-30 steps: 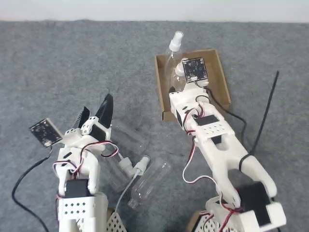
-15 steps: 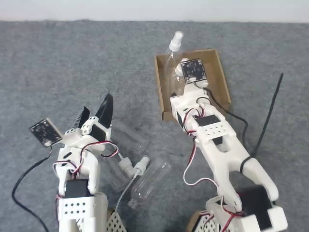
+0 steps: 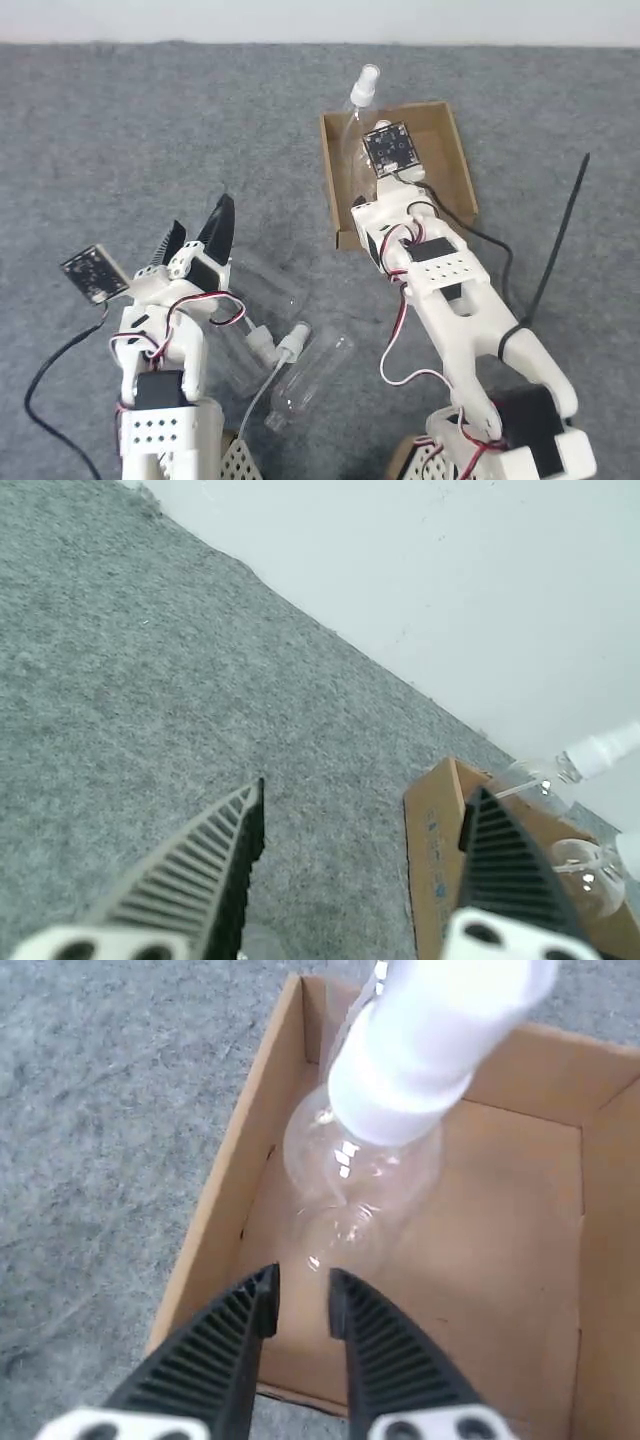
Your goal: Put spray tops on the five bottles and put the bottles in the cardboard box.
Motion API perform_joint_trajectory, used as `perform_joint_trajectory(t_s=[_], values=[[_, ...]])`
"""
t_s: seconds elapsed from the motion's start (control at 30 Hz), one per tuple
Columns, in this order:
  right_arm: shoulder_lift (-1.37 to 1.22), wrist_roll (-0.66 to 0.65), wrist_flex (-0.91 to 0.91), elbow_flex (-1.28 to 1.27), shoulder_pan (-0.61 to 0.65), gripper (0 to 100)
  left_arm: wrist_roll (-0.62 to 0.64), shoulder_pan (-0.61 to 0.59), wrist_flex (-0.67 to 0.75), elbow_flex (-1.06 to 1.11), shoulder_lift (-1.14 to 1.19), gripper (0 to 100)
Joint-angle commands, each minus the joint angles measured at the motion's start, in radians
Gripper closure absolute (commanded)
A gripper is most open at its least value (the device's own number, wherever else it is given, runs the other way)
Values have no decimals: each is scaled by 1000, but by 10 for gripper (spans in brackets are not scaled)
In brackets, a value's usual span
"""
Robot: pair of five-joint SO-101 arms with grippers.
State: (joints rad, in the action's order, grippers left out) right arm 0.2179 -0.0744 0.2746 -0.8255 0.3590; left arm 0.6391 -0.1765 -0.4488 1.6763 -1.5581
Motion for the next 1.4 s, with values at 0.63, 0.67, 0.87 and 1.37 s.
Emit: perform_joint_trajectory(t_s=[0.63, 0.67, 0.87, 1.37], values=[[-157, -14, -208, 55, 1, 987, -15, -5, 32, -12, -14, 701], [-162, -14, -213, 55, 1, 987, -15, -5, 32, -12, -14, 701], [-182, -57, -251, 54, 1, 986, -15, -5, 32, -12, -14, 701], [-302, -61, -426, 55, 2, 986, -15, -5, 32, -12, -14, 701]])
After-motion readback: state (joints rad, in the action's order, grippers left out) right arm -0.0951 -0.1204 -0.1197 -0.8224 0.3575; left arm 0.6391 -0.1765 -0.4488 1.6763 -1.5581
